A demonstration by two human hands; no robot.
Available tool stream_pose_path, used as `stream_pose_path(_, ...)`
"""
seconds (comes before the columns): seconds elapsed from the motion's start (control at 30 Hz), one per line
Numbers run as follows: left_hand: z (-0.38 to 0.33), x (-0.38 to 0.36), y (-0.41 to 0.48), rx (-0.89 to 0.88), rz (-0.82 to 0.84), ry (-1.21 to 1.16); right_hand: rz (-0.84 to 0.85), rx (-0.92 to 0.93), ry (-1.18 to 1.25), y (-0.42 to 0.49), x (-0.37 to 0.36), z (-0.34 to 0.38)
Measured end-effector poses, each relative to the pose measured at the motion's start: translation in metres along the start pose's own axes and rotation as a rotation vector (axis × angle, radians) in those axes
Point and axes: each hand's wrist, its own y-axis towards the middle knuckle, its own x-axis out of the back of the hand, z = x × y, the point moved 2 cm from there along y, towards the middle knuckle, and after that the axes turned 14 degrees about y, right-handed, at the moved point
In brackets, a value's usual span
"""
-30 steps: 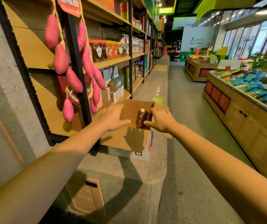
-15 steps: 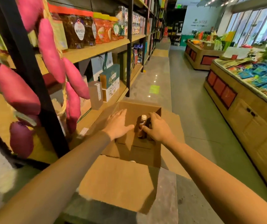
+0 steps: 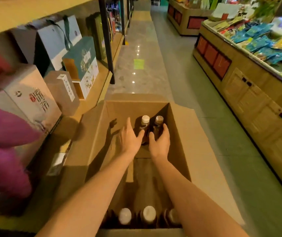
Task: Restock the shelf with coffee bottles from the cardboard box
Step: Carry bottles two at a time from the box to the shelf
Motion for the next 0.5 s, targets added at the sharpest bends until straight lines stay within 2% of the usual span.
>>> stream_pose_path(0.27,0.007,-0.061,0.035,0.01,-0.064,-0.256,-0.15,-0.029,0.128,0.041,-0.028,-0.042)
stream_pose_path(0.37,0.009,-0.077,0.046,0.05,-0.088,-0.365,-0.18,-0.004,0.129,0.054,-0.036,-0.052)
stream_pose_path(0.5,0.014,-0.098,0.059,0.045,-0.087,-0.394,-0.234,0.045,0.092,0.067,-0.043,-0.066)
